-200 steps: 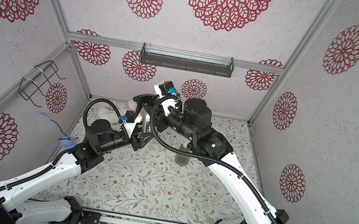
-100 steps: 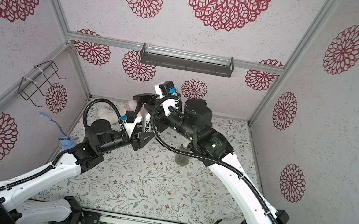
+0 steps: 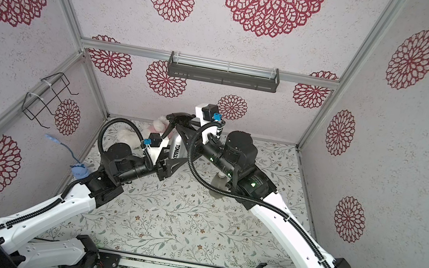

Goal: Attach spray nozzles to spray bottles
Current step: Screw the spray nozzle on the spray bottle.

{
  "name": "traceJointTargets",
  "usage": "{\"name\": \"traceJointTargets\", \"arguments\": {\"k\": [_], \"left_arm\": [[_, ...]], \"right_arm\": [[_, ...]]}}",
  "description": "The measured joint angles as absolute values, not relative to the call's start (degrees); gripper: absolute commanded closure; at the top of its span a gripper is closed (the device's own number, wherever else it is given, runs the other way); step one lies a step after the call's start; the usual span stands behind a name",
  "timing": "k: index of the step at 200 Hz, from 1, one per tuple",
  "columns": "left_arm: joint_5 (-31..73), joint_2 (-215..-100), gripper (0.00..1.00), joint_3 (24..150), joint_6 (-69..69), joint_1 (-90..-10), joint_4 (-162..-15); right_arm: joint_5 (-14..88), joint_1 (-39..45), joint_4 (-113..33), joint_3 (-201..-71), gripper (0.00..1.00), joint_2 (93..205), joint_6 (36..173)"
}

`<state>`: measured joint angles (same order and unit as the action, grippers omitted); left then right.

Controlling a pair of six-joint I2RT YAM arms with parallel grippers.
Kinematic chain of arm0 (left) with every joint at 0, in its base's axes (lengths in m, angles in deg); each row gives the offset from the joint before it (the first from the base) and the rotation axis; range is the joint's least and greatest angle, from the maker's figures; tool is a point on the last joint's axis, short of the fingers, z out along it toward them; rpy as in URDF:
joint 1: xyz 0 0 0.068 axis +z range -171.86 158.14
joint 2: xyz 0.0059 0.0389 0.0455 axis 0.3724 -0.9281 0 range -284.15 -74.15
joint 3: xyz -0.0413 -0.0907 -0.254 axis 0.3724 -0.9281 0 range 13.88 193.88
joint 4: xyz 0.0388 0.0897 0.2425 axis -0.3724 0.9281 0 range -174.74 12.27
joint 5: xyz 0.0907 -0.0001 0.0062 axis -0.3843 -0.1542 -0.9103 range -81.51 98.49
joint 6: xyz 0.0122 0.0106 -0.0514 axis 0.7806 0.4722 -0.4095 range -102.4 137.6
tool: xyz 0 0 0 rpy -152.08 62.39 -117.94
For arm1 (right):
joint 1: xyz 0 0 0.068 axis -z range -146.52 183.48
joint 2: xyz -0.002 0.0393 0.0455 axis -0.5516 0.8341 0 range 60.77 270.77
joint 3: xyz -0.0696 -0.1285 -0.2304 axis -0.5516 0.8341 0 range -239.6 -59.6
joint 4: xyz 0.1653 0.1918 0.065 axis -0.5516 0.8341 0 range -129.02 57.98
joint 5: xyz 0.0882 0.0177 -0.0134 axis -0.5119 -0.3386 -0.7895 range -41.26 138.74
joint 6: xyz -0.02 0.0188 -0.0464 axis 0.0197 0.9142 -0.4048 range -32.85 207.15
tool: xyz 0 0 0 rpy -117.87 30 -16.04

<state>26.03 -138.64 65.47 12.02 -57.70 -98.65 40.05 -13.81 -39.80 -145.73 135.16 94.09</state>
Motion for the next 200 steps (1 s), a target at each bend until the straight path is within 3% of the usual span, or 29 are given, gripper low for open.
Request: {"name": "traceJointTargets", "arguments": {"k": [88,155,200], "left_arm": [[26.0,-138.6,1.0,64.4,12.0,-57.8,-99.5],[21.3,-138.7,1.0,65.0,15.1,-58.2,-98.6],[18.8,-140.6,1.0,67.5,18.7,-58.8,-97.5]], "right_arm": [[43.4,-13.6,-52.5,-134.7,0.79,131.5,102.0],[54.7,-16.1,-52.8,-133.9,0.79,131.6,105.3],[55.0,-16.6,-53.4,-135.0,0.8,132.2,108.3]]}}
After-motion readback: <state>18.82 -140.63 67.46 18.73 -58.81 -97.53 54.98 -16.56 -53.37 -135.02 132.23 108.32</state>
